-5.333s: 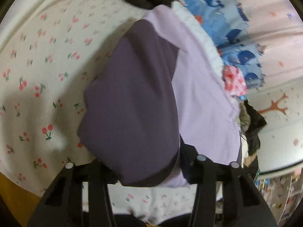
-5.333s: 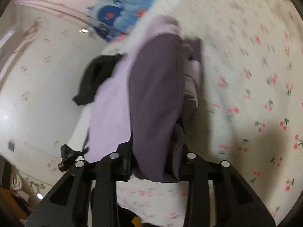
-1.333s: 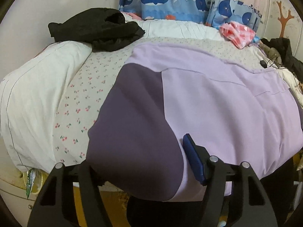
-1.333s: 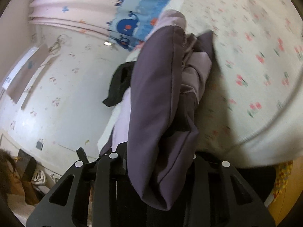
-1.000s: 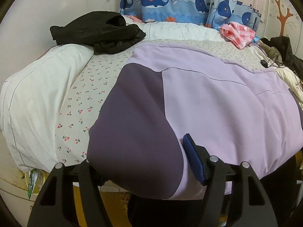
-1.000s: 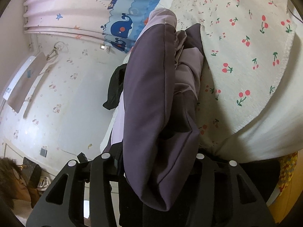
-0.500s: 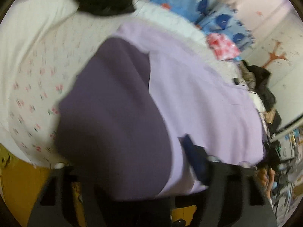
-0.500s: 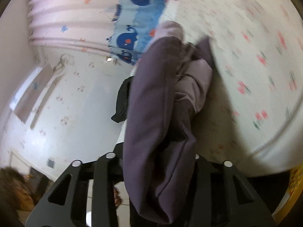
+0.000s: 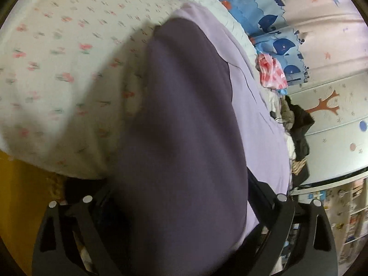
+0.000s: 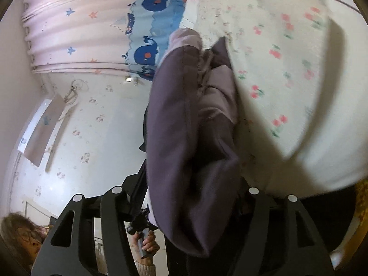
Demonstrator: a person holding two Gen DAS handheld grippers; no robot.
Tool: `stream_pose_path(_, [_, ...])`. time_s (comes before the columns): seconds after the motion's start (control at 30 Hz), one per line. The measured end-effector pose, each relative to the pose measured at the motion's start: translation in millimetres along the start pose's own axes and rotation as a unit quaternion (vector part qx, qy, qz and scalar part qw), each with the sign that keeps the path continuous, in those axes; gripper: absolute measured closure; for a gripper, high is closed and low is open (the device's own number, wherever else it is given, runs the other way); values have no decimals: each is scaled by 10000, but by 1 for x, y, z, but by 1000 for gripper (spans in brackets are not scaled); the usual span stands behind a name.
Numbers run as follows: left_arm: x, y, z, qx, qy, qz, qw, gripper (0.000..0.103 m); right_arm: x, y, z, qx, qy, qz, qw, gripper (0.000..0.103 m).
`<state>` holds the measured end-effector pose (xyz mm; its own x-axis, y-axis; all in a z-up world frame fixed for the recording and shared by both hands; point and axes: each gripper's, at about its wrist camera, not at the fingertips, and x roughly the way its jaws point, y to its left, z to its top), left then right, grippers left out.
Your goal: Fold large clothes
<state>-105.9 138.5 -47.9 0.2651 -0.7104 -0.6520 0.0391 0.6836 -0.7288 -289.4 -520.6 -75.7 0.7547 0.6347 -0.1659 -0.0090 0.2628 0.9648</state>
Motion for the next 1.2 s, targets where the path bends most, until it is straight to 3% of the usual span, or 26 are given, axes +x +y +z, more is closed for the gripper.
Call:
stream_pose_path(0.03, [9, -6, 2, 2, 11, -143, 9999, 16, 7, 11, 5, -179, 25, -38, 9998, 45])
stream_pose_path(0.07, [11, -12, 2, 93, -112, -57, 9999, 25, 11, 21, 11, -381, 14, -91, 9992, 47])
stream_pose_path(0.1, [12, -26, 8, 308, -212, -35, 9993, 40, 18, 36, 21, -615, 16, -78, 9981, 57])
stream_pose_path(0.2, [-6, -61, 27, 666, -580, -417, 9952, 55, 38, 86, 59, -1228, -40, -93, 9924, 68])
stream_pose_path(0.37, [-43, -127, 55, 1340, -1273, -829, 9793, 58, 59, 174, 104, -2149, -296, 95, 9761, 71])
stream_pose_path(0.47, [-55, -150, 59, 1664, -1566, -969, 9687, 58, 52, 199, 103, -2425, -462, 224, 9688, 72])
stream_pose_path(0.53, [-55, -142, 52, 1729, -1557, -943, 9680, 58, 36, 184, 91, -2458, -547, 138, 9677, 72])
stream_pose_path(0.6, [-34, -123, 46, 1606, -1295, -736, 9757, 58, 27, 145, 78, -2184, -440, -227, 9746, 70])
stream_pose_path(0.67, [-3, -89, 36, 1220, -798, -445, 9883, 58, 19, 78, 63, -1444, -85, -854, 9858, 64])
stream_pose_path(0.73, [35, -51, 26, 602, -86, -97, 9981, 54, 9, 27, 47, -751, 167, -1558, 9848, 58])
stream_pose_path(0.77, [41, -35, 22, 324, -43, -119, 9994, 51, -12, 9, 34, -482, -40, -1395, 9890, 58])
stream_pose_path(0.83, [33, -23, 19, 172, -44, -325, 9993, 49, -41, 15, 21, -584, -544, -1441, 9863, 57])
stream_pose_path(0.9, [25, -21, 21, 62, -209, -240, 9995, 37, -60, 46, 13, -1128, -1158, -1857, 9692, 53])
stream_pose_path(0.97, [25, -21, 27, -45, -338, -74, 9994, 27, -51, 90, 12, -1893, -1352, -2113, 9493, 47])
stream_pose_path(1.07, [32, -31, 34, -144, -426, -71, 9990, 27, 22, 163, 8, -3279, -798, -2233, 9145, 38])
stream_pose_path(1.17, [32, -32, 32, -325, -481, -1, 9983, 24, 115, 195, -1, -4200, -35, -2572, 8703, 27])
stream_pose_path(1.2, [30, -26, 31, -530, -413, -34, 9977, 24, 142, 195, 0, -4290, 155, -2703, 8618, 27])
